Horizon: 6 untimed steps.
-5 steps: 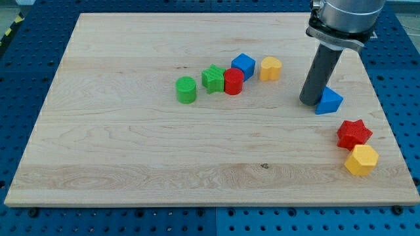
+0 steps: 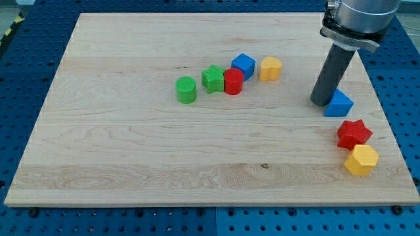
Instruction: Move the blue triangle above the red star
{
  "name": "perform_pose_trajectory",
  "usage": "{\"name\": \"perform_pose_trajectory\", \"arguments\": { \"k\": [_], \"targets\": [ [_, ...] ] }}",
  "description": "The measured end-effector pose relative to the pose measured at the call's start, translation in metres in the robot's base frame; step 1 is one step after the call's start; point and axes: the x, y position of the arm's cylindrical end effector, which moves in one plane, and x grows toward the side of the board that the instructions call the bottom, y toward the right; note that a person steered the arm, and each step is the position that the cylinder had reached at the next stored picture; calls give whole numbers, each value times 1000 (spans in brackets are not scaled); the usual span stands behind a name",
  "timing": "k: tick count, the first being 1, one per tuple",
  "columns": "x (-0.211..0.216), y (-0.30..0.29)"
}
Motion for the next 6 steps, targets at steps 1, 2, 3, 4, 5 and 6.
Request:
{"name": "perform_pose_trajectory", "arguments": {
  "k": [1,2,3,4,5,6],
  "targets": [
    [-20,3],
    [-27,12],
    [-21,38],
    [-4,47],
    [1,47],
    [-6,47]
  ]
}}
